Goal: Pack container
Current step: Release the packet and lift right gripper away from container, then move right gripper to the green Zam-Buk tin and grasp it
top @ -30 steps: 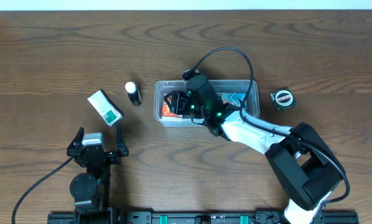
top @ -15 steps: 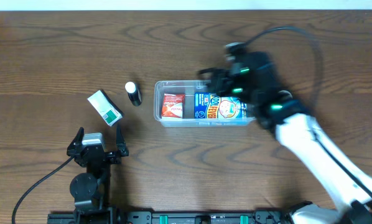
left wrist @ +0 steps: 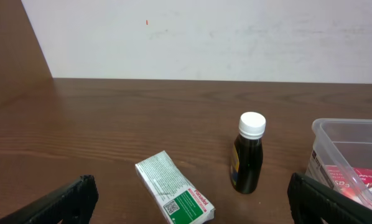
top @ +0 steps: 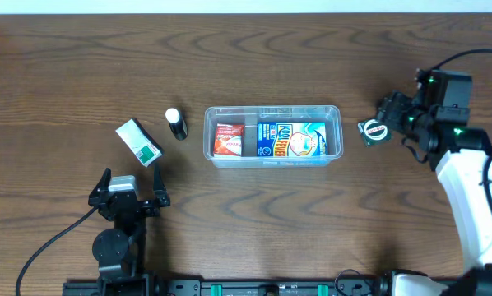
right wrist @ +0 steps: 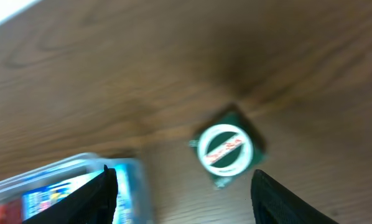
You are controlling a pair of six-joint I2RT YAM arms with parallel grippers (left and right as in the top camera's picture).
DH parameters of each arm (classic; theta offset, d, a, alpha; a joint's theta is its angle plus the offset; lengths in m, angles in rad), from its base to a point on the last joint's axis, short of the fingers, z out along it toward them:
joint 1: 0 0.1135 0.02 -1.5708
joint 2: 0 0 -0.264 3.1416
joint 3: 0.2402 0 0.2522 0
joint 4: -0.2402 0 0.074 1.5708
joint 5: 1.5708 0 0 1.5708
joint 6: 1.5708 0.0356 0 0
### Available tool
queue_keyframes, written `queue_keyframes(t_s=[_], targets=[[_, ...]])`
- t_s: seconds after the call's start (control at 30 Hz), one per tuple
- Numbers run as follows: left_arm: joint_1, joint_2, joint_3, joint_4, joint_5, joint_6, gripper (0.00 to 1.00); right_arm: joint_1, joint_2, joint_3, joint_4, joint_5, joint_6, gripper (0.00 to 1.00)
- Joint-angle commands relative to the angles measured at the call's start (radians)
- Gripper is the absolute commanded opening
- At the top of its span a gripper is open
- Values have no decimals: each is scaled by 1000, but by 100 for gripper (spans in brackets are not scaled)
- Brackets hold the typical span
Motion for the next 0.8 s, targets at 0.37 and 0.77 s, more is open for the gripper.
queue_keyframes(t_s=[0.37, 0.77], targets=[[5, -5, -16, -34, 11, -9, 98, -35, 232, 1, 151, 23, -613, 93], [5, -5, -16, -34, 11, -9, 98, -34, 390, 1, 223, 18, -863, 99]])
